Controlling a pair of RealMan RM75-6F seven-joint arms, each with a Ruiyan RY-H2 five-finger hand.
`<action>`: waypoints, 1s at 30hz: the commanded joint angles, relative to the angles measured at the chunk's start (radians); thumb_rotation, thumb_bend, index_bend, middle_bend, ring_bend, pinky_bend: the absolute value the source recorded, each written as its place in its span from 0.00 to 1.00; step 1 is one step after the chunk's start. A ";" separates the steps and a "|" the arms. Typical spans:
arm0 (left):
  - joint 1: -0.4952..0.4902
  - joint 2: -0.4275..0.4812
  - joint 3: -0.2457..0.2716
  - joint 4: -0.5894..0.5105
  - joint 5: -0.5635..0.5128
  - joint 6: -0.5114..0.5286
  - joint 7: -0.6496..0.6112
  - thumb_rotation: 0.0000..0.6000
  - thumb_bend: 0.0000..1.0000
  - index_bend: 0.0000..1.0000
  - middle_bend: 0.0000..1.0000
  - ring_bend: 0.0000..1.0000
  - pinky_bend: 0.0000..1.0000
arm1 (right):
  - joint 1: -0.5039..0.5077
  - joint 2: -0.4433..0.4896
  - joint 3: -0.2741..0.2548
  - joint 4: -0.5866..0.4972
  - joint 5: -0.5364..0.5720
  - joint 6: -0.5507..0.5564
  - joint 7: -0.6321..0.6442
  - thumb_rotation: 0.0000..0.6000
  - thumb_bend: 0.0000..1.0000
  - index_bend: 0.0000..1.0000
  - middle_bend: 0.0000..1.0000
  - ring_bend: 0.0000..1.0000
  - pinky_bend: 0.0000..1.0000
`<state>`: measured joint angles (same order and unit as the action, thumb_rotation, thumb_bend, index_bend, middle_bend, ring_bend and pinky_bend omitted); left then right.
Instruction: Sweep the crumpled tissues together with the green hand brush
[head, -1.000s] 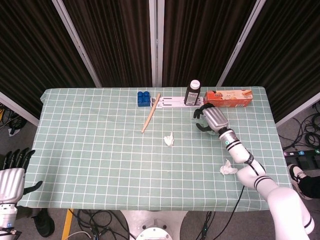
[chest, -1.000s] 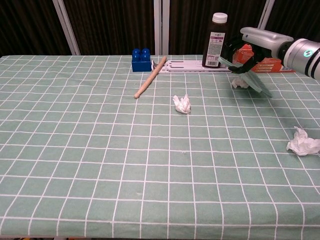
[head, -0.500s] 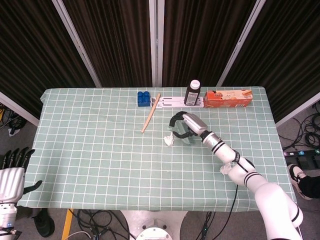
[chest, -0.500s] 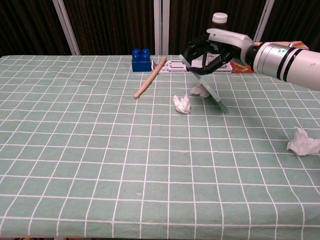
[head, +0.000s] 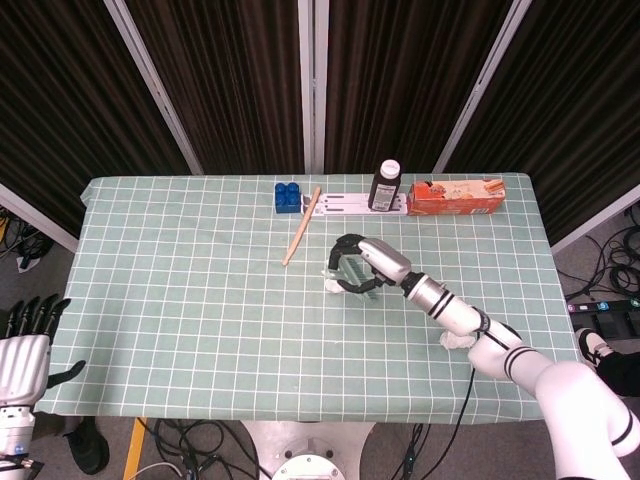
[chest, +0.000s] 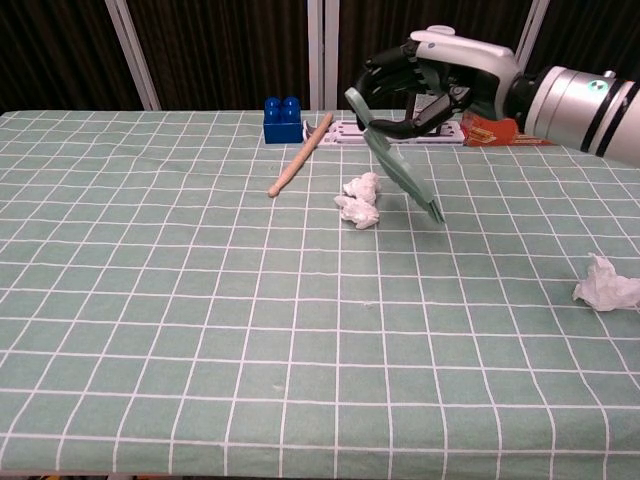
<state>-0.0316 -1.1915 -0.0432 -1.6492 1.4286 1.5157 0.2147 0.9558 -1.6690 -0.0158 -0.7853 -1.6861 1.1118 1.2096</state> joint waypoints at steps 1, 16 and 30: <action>-0.001 -0.003 0.001 0.005 0.002 -0.002 -0.005 1.00 0.00 0.12 0.08 0.04 0.00 | -0.067 0.091 0.002 -0.117 0.038 0.038 -0.097 1.00 0.37 0.62 0.53 0.26 0.15; -0.016 -0.019 -0.002 0.048 0.012 -0.020 -0.045 1.00 0.00 0.12 0.08 0.04 0.00 | -0.452 0.364 -0.026 -0.670 0.285 0.219 -0.578 1.00 0.44 0.65 0.54 0.29 0.13; -0.022 -0.028 -0.001 0.072 0.030 -0.016 -0.076 1.00 0.00 0.12 0.08 0.04 0.00 | -0.594 0.307 -0.015 -0.734 0.339 0.210 -0.643 1.00 0.46 0.65 0.54 0.29 0.08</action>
<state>-0.0541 -1.2190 -0.0446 -1.5781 1.4581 1.4986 0.1390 0.3674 -1.3358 -0.0358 -1.5179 -1.3505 1.3383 0.5847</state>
